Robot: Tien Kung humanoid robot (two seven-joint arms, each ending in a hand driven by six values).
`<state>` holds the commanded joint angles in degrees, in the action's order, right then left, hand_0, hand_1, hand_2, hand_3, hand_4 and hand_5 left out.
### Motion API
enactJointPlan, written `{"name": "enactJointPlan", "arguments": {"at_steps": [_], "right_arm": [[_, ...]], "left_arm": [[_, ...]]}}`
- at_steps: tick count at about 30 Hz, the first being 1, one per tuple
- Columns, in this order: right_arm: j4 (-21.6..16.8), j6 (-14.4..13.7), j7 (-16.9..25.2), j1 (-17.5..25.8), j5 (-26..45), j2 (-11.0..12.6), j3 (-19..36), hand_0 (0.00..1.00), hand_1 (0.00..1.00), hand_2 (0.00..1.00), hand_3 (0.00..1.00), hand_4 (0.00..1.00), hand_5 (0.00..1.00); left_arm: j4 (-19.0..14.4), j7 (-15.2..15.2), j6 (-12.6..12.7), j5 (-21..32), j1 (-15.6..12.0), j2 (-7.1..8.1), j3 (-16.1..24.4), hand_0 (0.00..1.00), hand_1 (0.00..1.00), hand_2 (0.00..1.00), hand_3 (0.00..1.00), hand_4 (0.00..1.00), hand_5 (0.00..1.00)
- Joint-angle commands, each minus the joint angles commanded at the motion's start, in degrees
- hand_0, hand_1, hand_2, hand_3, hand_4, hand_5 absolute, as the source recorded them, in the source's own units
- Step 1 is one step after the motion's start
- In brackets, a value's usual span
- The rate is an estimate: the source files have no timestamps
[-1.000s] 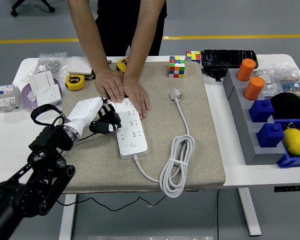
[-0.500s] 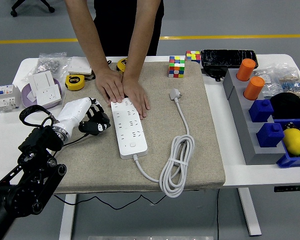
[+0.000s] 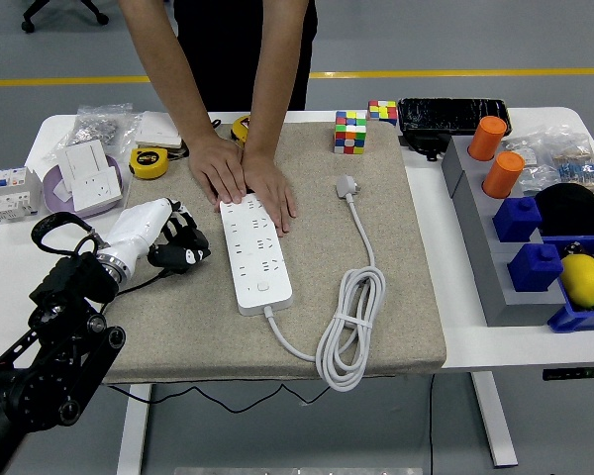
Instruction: Pick up the plug,place it near the board,insert it into the board,press the button
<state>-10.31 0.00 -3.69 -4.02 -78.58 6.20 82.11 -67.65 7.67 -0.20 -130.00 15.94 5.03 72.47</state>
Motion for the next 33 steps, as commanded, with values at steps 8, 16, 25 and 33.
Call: {"name": "enactJointPlan", "arguments": {"at_steps": [8,16,25,33], "right_arm": [[0.0,0.01,0.04,-0.01,0.03,0.0,0.0,0.867,0.775,0.761,0.794,0.998,0.87],[0.0,0.05,0.06,-0.07,0.03,0.0,-0.13,0.868,0.775,0.761,0.794,0.998,0.869],[0.0,0.03,0.0,0.12,-0.06,-0.01,-0.25,0.868,0.775,0.761,0.794,0.998,0.87],[0.0,0.02,-0.01,0.27,-0.06,-0.1,-0.33,0.868,0.775,0.761,0.794,0.998,0.87]], "left_arm": [[-0.27,-0.19,-0.5,0.0,-0.26,0.05,0.7,0.733,0.79,0.733,0.716,0.998,0.372],[-1.47,-1.39,-0.95,6.5,-0.92,-0.05,2.1,0.94,0.975,0.913,0.882,0.998,0.819],[-3.22,-7.93,3.43,24.23,-3.27,-1.8,5.86,0.998,0.998,0.945,0.915,0.998,0.998],[-5.08,-10.87,4.95,43.6,-6.44,-3.34,8.89,0.909,0.935,0.874,0.851,0.998,0.998]]}}
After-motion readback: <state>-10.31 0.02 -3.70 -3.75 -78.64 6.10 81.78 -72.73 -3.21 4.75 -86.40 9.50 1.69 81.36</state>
